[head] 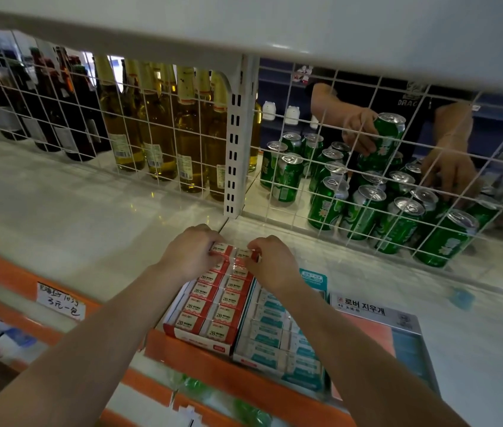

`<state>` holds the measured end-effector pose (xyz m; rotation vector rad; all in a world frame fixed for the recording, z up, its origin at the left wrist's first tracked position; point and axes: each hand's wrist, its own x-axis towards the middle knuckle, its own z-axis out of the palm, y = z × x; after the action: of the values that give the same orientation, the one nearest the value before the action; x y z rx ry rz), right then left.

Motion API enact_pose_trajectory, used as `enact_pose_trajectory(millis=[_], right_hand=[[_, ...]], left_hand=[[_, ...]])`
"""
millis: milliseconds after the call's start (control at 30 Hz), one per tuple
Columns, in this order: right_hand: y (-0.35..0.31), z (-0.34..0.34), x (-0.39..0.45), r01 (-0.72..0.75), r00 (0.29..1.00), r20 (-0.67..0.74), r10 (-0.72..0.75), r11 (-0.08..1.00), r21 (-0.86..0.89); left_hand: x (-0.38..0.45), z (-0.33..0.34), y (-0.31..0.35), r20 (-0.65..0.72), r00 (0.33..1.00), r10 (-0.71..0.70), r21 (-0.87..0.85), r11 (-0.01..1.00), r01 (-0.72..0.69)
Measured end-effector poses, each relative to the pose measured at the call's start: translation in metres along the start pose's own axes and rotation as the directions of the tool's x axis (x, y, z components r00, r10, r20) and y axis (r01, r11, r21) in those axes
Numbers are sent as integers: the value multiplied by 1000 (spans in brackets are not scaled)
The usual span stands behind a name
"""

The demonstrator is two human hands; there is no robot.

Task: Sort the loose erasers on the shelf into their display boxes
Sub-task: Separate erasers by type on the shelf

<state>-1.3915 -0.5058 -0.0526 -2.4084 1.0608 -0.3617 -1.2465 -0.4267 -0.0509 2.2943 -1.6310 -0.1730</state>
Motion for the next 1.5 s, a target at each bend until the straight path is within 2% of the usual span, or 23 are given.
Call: enact_pose_trajectory(millis=[200,333,567,933,1300,1367,1500], right_hand=[[19,-20,-11,-40,999,-17,40,999,16],[45,-48,-29,-77,997,-29,76,997,-25],[102,-95,-82,-234,968,-105,229,971,-45],[200,-156,-203,-396,905,-168,390,918,0],[284,-195,-284,-536,816,-220,534,842,55],[295,-203,-289,-541,808,-235,540,838,65],[318,-224,-295,-570,782,-278,558,820,42]], left_hand=[[-9,1,21,-70,997,26,-65,997,-30],[-12,-1,48,-18,996,87,-34,996,-88],[-17,15,121,69,971,228,-61,973,-224],[-24,67,266,209,860,465,-183,883,-433],[-35,121,373,349,739,576,-208,816,-539],[-35,128,388,350,740,574,-198,818,-540],[-33,139,414,301,793,530,-190,848,-495]])
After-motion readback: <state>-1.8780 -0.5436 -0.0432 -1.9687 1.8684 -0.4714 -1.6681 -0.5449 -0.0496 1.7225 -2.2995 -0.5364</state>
